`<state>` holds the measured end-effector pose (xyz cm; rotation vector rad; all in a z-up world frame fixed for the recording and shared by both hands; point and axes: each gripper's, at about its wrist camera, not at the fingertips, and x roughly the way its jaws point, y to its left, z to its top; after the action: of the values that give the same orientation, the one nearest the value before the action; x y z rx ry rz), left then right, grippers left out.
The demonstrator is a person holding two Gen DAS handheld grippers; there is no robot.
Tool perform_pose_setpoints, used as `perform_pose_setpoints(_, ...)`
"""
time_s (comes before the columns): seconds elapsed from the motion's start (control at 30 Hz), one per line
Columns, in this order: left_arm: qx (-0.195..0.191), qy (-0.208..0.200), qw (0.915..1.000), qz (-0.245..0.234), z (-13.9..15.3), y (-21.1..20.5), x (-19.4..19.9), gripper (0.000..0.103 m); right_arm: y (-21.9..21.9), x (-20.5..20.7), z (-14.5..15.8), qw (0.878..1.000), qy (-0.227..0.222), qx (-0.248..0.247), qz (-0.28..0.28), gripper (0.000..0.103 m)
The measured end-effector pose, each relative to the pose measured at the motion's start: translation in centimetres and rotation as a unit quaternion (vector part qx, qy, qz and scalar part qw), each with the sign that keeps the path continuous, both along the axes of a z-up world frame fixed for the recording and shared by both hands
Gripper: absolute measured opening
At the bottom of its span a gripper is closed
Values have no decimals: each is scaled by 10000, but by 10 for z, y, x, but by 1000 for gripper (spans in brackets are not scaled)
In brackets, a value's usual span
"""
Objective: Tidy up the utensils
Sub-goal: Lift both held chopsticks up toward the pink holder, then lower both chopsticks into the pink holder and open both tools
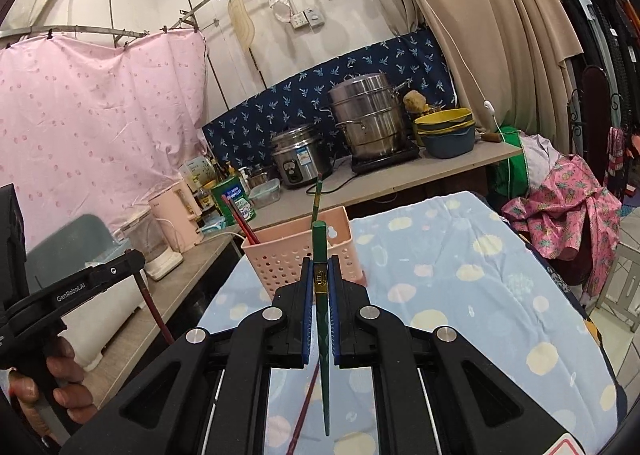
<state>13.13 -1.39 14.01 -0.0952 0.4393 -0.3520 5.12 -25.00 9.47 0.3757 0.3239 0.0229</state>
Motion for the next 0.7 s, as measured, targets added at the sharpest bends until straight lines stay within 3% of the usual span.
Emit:
perform_pose_setpoints(0.27, -164, -369, 9991, 158, 39, -4, 47, 7, -10, 47, 27, 9994, -250, 227, 27, 7)
perform_pose_setpoints(0.7, -328, -1109, 9919, 522, 88, -10, 126, 7, -43, 155, 83, 9870, -1066, 1197, -82, 7)
